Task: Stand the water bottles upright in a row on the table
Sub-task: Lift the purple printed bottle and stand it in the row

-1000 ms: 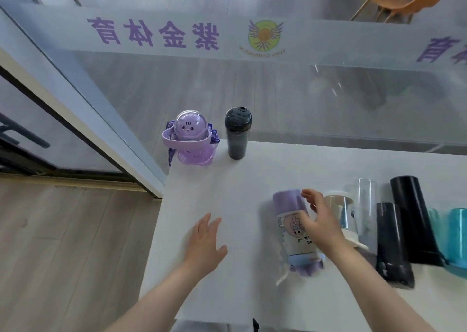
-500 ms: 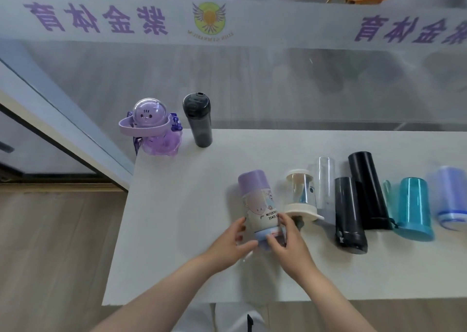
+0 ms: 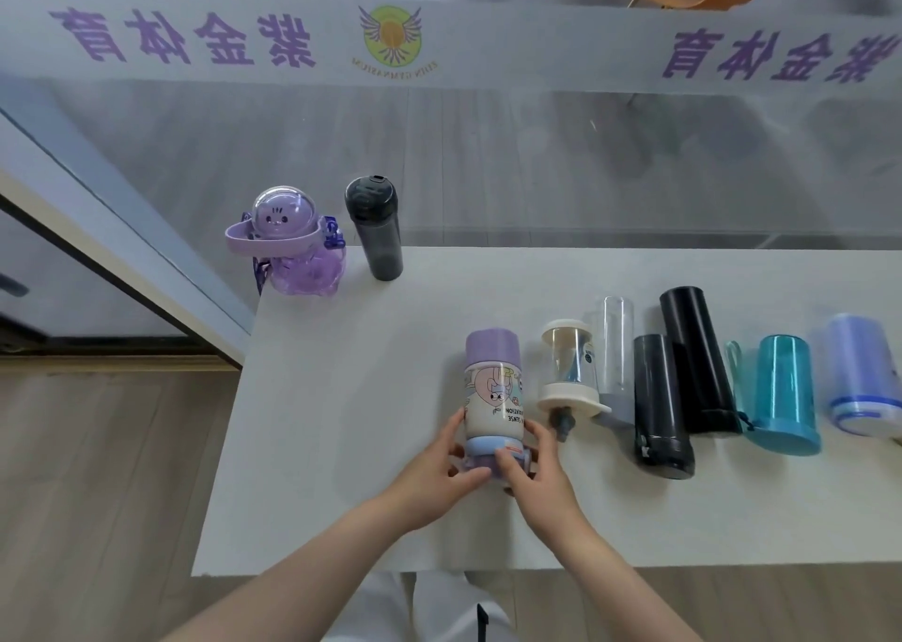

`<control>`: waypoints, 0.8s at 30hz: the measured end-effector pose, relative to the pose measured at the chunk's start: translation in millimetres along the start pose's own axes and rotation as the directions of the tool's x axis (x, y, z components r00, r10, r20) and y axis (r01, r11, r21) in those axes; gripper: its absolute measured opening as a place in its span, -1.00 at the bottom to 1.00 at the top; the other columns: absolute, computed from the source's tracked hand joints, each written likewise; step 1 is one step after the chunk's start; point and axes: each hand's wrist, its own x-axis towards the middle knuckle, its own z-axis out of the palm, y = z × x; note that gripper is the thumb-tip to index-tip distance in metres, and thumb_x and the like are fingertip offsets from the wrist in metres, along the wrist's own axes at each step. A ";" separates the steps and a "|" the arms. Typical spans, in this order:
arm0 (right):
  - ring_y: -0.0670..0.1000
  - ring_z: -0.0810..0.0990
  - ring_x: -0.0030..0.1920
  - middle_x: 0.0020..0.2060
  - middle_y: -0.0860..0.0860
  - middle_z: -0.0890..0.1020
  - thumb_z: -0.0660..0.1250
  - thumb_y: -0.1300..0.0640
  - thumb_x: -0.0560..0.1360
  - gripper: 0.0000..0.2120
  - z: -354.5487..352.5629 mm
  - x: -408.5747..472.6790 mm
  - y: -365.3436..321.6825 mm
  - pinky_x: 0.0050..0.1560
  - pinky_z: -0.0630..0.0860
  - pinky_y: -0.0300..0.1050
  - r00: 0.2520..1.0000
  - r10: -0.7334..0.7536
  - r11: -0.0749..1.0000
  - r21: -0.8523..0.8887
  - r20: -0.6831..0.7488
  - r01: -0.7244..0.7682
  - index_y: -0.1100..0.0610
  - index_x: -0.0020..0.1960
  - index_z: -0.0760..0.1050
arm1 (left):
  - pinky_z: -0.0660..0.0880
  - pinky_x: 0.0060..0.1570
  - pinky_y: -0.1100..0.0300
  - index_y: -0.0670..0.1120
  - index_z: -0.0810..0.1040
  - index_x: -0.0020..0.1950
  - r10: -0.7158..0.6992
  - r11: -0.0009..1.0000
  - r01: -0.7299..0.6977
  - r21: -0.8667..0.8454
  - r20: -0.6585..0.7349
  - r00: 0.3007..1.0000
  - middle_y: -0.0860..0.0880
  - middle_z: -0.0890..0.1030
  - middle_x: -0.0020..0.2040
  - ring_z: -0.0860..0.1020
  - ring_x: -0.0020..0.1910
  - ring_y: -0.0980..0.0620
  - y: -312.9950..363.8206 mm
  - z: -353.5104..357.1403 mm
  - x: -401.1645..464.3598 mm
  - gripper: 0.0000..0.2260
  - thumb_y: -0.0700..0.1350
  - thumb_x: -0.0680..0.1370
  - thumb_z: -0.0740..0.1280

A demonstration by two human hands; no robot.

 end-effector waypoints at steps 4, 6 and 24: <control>-0.16 0.61 0.04 0.11 -0.13 0.56 0.37 0.03 0.52 -0.47 -5.6 -14.6 -17.3 -0.01 0.51 -0.35 0.996 -0.070 0.996 -0.049 0.063 0.074 -0.23 0.35 0.17 | 0.53 -0.04 0.23 0.30 0.16 0.46 0.009 1.000 -0.010 -0.009 -0.044 0.999 0.07 0.58 -0.01 0.58 -0.25 0.20 8.9 -10.0 -9.6 -0.30 0.16 0.40 0.41; -0.19 0.63 -0.04 0.05 -0.18 0.59 0.41 -0.02 0.48 -0.40 -10.8 -21.6 -27.7 -0.08 0.50 -0.38 0.986 -0.131 0.982 -0.125 0.103 0.144 -0.27 0.37 0.15 | 0.60 -0.02 0.11 0.29 0.26 0.42 0.016 0.999 -0.019 -0.032 -0.086 0.996 0.04 0.62 -0.03 0.61 -0.21 0.15 14.5 -14.5 -14.2 -0.36 0.18 0.38 0.42; -0.16 0.58 -0.14 -0.13 -0.17 0.62 0.39 -0.25 0.41 -0.47 -26.3 -2.1 -105.8 -0.21 0.45 -0.26 0.947 -0.321 0.857 -0.427 -0.006 0.288 -0.11 0.28 0.34 | 0.63 -0.04 0.08 -0.05 0.62 0.04 0.196 0.966 -0.240 -0.091 -0.345 0.918 -0.05 0.68 -0.07 0.66 -0.14 0.04 97.0 -67.0 -15.6 -0.87 -0.10 0.60 0.27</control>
